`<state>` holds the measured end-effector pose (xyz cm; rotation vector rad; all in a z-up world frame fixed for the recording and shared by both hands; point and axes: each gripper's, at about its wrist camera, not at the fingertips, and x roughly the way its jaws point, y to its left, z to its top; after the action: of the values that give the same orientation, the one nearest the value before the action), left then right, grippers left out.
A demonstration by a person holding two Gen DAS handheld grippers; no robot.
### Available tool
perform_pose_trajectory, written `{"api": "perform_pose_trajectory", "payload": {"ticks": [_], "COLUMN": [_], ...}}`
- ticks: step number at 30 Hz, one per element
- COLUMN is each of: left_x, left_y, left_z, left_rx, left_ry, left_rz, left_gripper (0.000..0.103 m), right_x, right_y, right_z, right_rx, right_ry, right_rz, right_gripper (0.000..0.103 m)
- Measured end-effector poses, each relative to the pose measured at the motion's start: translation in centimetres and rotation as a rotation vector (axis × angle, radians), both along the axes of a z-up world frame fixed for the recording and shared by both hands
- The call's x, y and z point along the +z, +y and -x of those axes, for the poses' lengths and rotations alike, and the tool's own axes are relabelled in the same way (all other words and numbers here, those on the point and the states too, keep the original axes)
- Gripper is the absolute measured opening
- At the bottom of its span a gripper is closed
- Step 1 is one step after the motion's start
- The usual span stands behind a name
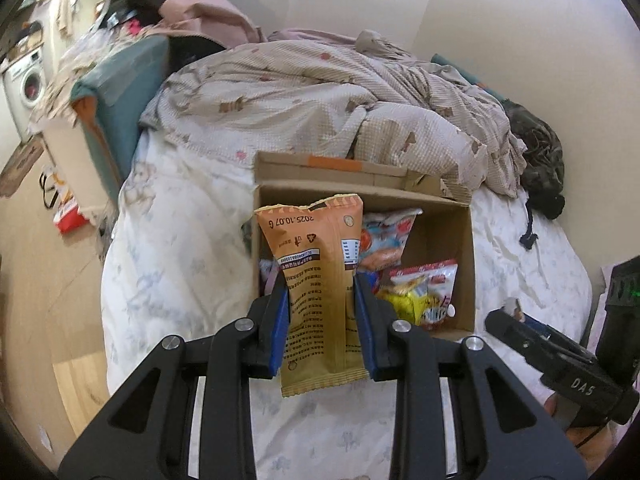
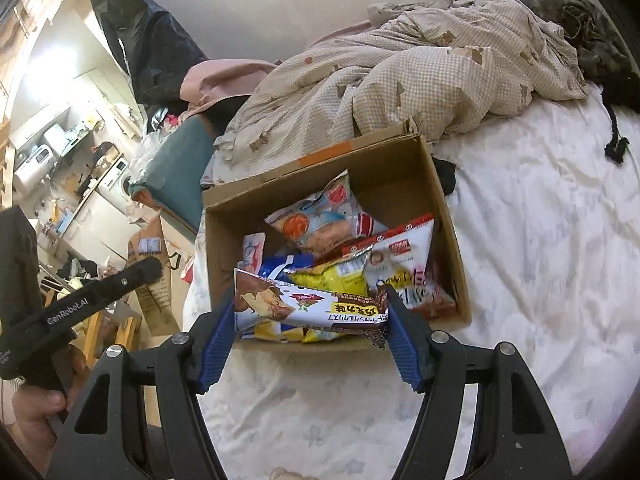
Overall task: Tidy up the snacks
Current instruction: 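Carry the wafer bag into the box with the left gripper while the right gripper carries the chocolate bar in, then open both grippers to drop the snacks into the box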
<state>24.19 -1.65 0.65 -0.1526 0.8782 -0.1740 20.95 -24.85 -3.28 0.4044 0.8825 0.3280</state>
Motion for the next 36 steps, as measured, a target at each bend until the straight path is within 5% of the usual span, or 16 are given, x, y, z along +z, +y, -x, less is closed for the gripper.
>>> {"api": "perform_pose_trajectory", "payload": {"ticks": [16,32,34,36], "left_x": [-3.6,-4.8,-4.7,-4.5], "left_y": [-3.5,-4.0,-4.1,-4.0], "left_z": [-6.2,-7.5,-7.4,-7.2], "left_rx": [-0.043,-0.035,-0.037,-0.023], "left_ry": [0.030,0.006,-0.001,-0.011], "left_rz": [-0.047,-0.088,-0.100,-0.100], "left_gripper": [0.026,0.027,0.039,0.072], "right_x": [-1.9,-4.7,-4.6,-4.6], "right_y": [0.7,0.6,0.5,0.4], "right_z": [-8.3,-11.7,-11.7,-11.7], "right_rx": [0.029,0.030,0.026,0.025], "right_ry": [-0.004,0.094,0.088,0.092], "right_rz": [0.101,0.023,0.018,0.003], "right_gripper": [0.071,0.072,0.074,0.076]}}
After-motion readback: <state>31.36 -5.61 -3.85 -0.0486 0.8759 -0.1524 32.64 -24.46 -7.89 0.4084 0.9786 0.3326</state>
